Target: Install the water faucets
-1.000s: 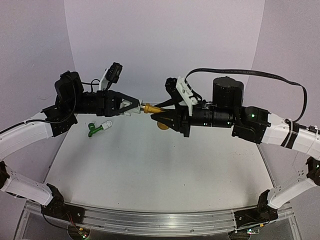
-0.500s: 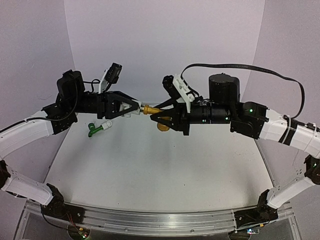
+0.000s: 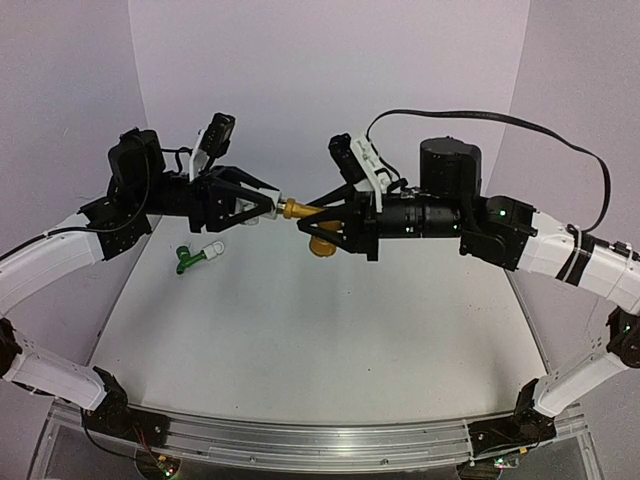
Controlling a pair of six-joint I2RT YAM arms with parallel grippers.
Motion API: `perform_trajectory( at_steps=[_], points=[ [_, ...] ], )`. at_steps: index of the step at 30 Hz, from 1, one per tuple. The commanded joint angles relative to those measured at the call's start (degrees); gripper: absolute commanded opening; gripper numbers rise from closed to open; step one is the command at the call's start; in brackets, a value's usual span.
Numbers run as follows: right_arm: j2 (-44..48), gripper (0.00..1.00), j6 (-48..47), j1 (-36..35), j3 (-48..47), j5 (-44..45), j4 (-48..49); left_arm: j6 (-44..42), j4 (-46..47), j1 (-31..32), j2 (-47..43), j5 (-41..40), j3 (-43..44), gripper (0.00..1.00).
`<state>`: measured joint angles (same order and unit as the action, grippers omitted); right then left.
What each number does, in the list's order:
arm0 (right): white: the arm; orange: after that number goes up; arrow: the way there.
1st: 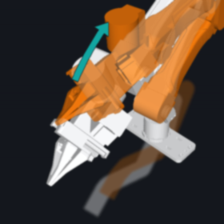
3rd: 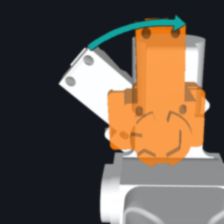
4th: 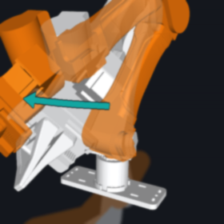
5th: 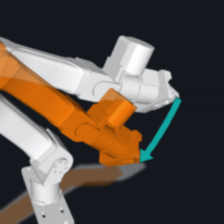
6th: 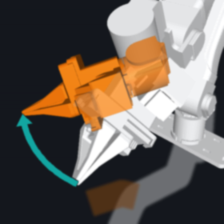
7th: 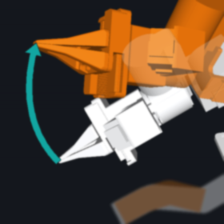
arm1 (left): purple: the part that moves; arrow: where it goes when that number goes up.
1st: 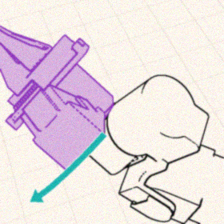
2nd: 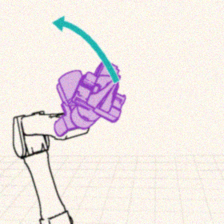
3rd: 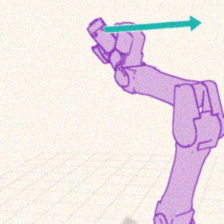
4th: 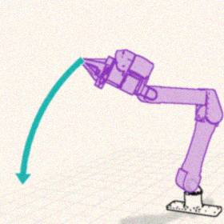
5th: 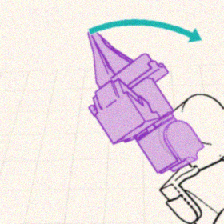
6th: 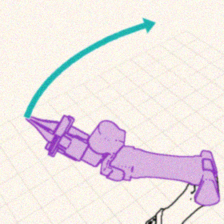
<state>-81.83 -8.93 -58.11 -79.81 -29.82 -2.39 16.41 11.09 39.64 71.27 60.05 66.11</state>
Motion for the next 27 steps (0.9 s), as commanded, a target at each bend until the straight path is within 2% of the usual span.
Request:
perform_trajectory(
  at_steps=[1, 13, 27],
  points=[
    [-3.75, 0.00, 3.75, -2.27, -4.51, -6.08, 11.91, -5.69, 0.37, 3.30, 3.35, 3.76, 1.55, 0.00],
    [-5.24, 0.00, 8.44, -2.19, -7.03, -6.51, 11.71, -17.27, -3.62, 3.32, 5.33, 3.67, 4.16, 0.00],
    [-7.36, 0.00, 14.67, -1.26, -10.22, -8.15, 11.65, -42.38, -18.70, 3.49, 9.03, 2.74, 13.22, 0.00]
  ],
)
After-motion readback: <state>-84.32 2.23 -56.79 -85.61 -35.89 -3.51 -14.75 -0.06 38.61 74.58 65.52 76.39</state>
